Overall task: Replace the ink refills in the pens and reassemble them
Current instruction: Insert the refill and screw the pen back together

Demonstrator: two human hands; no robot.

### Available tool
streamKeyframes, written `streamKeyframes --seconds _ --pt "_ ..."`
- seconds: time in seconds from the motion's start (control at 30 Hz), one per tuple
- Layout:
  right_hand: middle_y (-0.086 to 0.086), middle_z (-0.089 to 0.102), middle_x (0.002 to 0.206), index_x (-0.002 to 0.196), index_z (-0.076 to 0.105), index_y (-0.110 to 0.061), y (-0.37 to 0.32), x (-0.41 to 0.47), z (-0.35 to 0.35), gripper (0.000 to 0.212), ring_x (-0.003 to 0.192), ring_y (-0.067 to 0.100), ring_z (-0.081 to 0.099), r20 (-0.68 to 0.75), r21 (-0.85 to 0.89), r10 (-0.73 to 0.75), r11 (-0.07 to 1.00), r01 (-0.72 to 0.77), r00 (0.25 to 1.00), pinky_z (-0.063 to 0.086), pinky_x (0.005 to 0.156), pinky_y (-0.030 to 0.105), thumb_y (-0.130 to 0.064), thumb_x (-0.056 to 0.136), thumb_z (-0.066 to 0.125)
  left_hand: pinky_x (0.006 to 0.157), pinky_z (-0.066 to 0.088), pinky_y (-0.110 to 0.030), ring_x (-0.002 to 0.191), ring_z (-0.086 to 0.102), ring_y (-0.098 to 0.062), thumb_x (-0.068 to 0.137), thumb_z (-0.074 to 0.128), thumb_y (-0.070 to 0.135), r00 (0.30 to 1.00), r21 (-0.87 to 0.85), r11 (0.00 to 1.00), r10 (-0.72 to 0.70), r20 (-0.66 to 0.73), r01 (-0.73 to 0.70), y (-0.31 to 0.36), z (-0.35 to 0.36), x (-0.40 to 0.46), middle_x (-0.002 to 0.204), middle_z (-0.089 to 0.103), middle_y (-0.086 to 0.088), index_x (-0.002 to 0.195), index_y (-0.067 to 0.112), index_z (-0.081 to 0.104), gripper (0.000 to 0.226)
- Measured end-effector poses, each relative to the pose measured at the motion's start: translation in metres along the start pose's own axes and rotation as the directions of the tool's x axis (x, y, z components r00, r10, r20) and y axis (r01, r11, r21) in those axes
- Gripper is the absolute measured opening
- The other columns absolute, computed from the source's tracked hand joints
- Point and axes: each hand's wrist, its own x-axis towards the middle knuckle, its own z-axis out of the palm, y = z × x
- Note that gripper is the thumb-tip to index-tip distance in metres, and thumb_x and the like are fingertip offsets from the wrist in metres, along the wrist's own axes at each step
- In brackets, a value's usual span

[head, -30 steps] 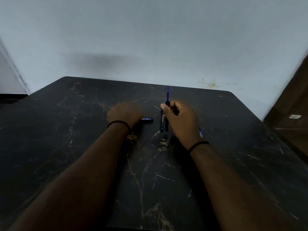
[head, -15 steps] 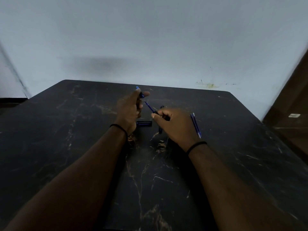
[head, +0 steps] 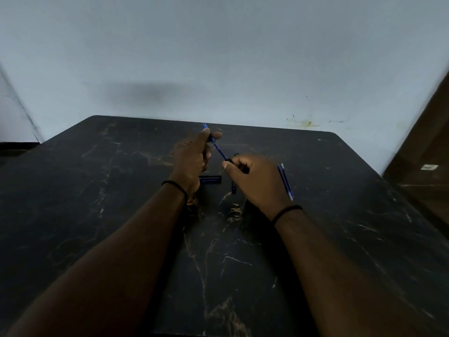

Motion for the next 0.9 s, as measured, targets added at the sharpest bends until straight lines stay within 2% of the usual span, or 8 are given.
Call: streamKeyframes --seconds 0.1,0.17,0.33,0.43,0.6,0.7,0.8,0.9 --pt "-0.005 0.058 0.057 0.069 0.063 -0.024 0.0 -0.001 -0.001 0.039 0.053 0.01 0.055 0.003 0.001 0.015 1.0 -0.015 1.0 0.05 0.054 0.038 -0.057 0.088 0.055 0.041 0.024 -0.021 0.041 0.027 -0.007 0.102 0.048 0.035 0.998 0.072 0.996 0.059 0.015 -0.06 -0.001 0.003 0.0 0.058 0.044 -0.004 0.107 0.009 0.074 0.037" --pt "-0.006 0.058 0.056 0.067 0.061 -0.024 -0.001 -0.001 -0.002 0.037 0.052 0.008 0.054 -0.01 -0.026 0.008 1.0 -0.009 1.0 0.049 0.053 0.036 -0.053 0.09 0.057 0.041 0.027 -0.019 0.041 0.03 -0.005 0.102 0.049 0.034 0.996 0.133 0.987 0.087 0.025 -0.09 -0.001 0.006 -0.001 0.059 0.045 -0.004 0.108 0.009 0.074 0.036" --pt "-0.004 0.061 0.064 0.079 0.066 -0.021 -0.003 0.002 -0.007 0.031 0.058 0.01 0.058 -0.049 -0.161 0.03 0.986 -0.037 0.998 0.046 0.053 0.032 -0.045 0.096 0.058 0.044 0.033 -0.008 0.04 0.04 0.001 0.098 0.055 0.035 0.993 0.2 0.973 0.1 0.066 -0.111 -0.003 0.014 -0.005 0.054 0.057 0.015 0.102 0.011 0.076 0.032" --pt "-0.011 0.05 0.057 0.079 0.064 -0.029 -0.002 0.002 -0.008 0.021 0.054 0.001 0.048 -0.115 -0.218 0.002 0.976 -0.027 0.993 0.03 0.05 0.024 -0.041 0.096 0.061 0.041 0.031 -0.011 0.04 0.035 -0.001 0.095 0.061 0.032 0.994 0.188 0.978 0.084 0.069 -0.095 -0.004 0.019 -0.008 0.064 0.056 -0.005 0.098 0.012 0.077 0.026" --pt "-0.01 0.059 0.069 0.089 0.07 -0.027 0.004 0.004 -0.006 0.016 0.062 0.005 0.053 -0.163 -0.203 -0.025 0.979 -0.009 0.986 0.033 0.052 0.021 -0.04 0.095 0.063 0.039 0.026 -0.019 0.045 0.033 -0.009 0.09 0.068 0.02 0.998 0.002 0.999 -0.039 0.056 0.039 -0.001 0.012 -0.006 0.073 0.06 -0.002 0.109 0.005 0.071 0.025" --pt "-0.017 0.061 0.077 0.103 0.066 -0.032 0.006 0.004 -0.004 0.013 0.068 -0.006 0.056 -0.162 -0.071 0.03 0.997 -0.042 0.986 0.036 0.057 0.009 -0.037 0.091 0.069 0.04 0.026 -0.022 0.044 0.034 -0.009 0.089 0.069 0.021 0.995 -0.055 0.997 -0.057 0.083 0.062 -0.001 0.009 -0.004 0.076 0.063 -0.001 0.095 0.005 0.069 0.017" --pt "-0.018 0.055 0.076 0.095 0.054 -0.033 0.006 0.004 -0.003 0.028 0.073 -0.014 0.055 -0.213 0.026 0.056 0.998 -0.051 0.975 0.039 0.058 0.004 -0.028 0.083 0.079 0.039 0.027 -0.02 0.042 0.035 -0.008 0.09 0.068 0.02 0.993 -0.069 0.995 -0.067 0.096 0.073 -0.004 0.009 -0.003 0.077 0.065 -0.001 0.091 0.008 0.069 0.013" --pt "-0.016 0.058 0.073 0.083 0.053 -0.032 0.005 0.003 -0.003 0.026 0.069 -0.007 0.055 -0.215 0.049 0.088 0.996 -0.079 0.973 0.04 0.056 0.007 -0.026 0.082 0.079 0.038 0.028 -0.02 0.043 0.035 -0.008 0.089 0.069 0.02 0.991 -0.077 0.993 -0.076 0.11 0.085 -0.006 0.007 -0.001 0.079 0.067 -0.001 0.097 0.005 0.07 0.017"
